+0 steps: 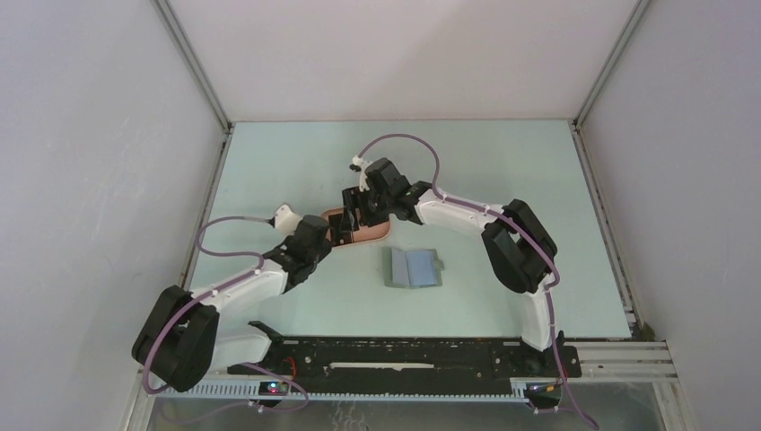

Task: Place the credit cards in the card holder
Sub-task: Pick up the credit card from the storage box.

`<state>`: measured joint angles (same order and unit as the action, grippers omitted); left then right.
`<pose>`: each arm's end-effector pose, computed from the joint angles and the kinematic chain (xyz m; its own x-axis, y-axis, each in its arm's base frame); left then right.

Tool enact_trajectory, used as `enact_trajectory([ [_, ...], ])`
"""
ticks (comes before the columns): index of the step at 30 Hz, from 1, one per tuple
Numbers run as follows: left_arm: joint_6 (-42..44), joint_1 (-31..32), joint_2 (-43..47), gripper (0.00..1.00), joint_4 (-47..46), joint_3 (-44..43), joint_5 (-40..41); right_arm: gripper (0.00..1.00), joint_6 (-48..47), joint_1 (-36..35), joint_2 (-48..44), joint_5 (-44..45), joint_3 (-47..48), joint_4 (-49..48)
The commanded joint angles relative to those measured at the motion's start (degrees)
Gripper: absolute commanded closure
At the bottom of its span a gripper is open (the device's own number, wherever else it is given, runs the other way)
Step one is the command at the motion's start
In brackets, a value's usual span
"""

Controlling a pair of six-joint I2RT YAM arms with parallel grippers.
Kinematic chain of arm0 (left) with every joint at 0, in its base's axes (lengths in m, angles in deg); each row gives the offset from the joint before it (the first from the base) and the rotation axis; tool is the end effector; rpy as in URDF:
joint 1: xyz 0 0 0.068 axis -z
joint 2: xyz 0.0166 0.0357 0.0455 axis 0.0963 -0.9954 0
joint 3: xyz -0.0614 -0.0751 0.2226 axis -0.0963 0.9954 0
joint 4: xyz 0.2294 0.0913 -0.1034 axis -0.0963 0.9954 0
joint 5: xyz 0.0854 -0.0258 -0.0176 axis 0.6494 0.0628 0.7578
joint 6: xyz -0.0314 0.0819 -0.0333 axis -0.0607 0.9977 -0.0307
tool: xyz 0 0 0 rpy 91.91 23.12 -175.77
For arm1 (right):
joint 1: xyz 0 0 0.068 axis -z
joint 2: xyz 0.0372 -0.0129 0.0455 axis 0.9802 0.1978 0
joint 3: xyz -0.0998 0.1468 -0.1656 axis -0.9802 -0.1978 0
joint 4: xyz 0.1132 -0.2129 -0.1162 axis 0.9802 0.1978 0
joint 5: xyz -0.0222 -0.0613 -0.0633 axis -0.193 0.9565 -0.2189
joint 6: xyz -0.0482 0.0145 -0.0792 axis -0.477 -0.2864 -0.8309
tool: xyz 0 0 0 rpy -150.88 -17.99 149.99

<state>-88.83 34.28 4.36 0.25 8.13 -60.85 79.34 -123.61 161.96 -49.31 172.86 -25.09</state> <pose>0.2558 -0.0974 0.1060 -0.4196 -0.6768 -0.6048 -0.4778 0.7312 -0.4868 0.3276 0.3643 0.1490 -0.7507 -0.2364 -0.6169 -0.5933 0.6519 0.4723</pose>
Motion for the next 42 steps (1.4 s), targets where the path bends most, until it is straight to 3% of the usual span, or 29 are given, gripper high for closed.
enact_trajectory([
  [1, -5.5, 2.9, 2.2, 1.0, -5.0, -1.0, 1.7, 0.26, 1.1, 0.0, 1.2, 4.1, -0.7, -2.2],
  [42, -8.1, 5.9, -0.5, 1.0, -6.2, -1.9, -2.5, 0.27, 0.8, -0.8, 13.1, -1.8, 9.3, 1.4],
])
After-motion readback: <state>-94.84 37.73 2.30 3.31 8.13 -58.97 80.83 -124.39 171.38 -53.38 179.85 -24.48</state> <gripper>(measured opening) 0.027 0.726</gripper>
